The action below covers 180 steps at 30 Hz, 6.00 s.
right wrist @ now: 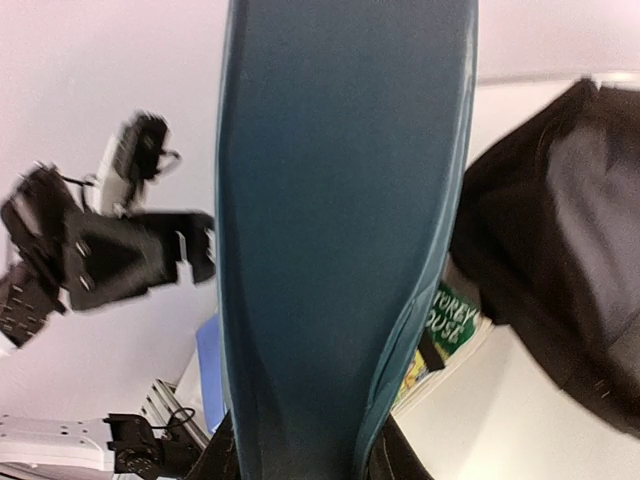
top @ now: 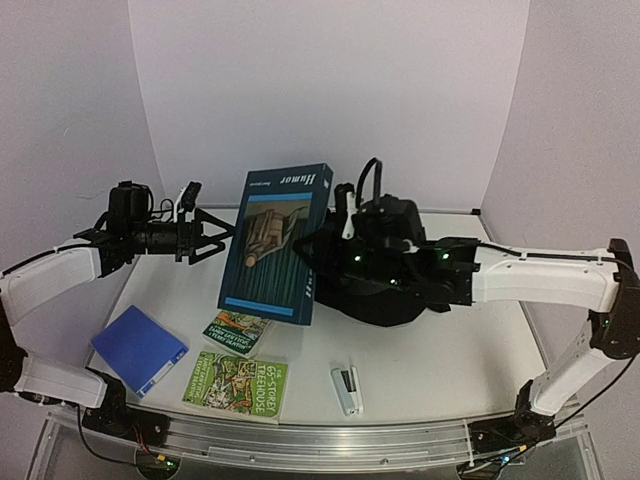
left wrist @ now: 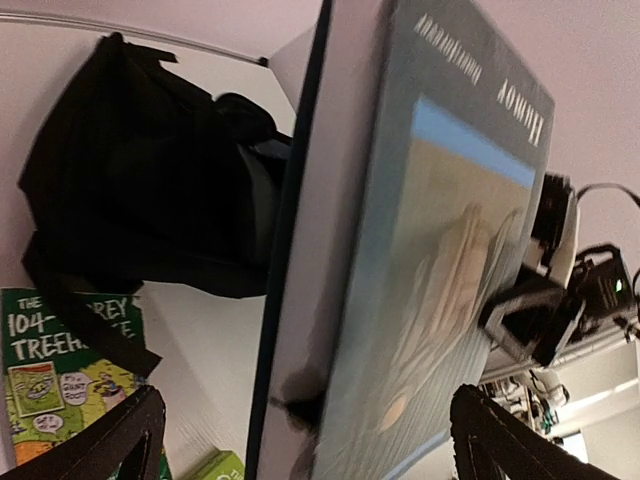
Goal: Pack the student bag
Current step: Pick up the book from the center of the board, then place the book in the student bag.
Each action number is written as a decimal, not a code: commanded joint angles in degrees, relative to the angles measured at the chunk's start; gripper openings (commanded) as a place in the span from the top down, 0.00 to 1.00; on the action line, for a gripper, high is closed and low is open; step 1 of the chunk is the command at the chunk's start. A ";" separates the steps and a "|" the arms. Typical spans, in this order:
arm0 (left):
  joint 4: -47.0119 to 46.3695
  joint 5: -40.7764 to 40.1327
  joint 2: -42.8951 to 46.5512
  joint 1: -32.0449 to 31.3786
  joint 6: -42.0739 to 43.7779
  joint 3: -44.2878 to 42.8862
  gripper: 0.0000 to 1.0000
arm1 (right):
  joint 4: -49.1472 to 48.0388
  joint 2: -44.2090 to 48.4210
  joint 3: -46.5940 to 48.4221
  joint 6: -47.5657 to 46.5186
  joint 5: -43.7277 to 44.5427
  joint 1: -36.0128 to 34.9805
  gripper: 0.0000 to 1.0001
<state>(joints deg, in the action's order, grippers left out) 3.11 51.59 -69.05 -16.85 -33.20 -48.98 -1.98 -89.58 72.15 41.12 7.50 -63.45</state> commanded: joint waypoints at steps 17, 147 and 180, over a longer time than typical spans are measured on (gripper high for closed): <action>-25.34 13.59 -5.25 -13.65 -10.82 -8.15 0.12 | -7.00 20.84 -10.52 -6.20 -14.29 4.85 0.85; 6.21 -19.53 -52.69 -20.85 10.84 -63.29 1.00 | 28.44 32.28 -17.87 16.93 -0.07 39.28 1.00; -2.85 -10.12 -48.78 -23.92 5.26 -62.59 1.00 | -3.50 16.48 -26.57 33.32 -8.10 39.36 1.00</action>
<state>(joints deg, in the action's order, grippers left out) 5.89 39.16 -122.52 -40.56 -26.18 -110.48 7.74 -68.70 45.30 71.93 0.49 -24.14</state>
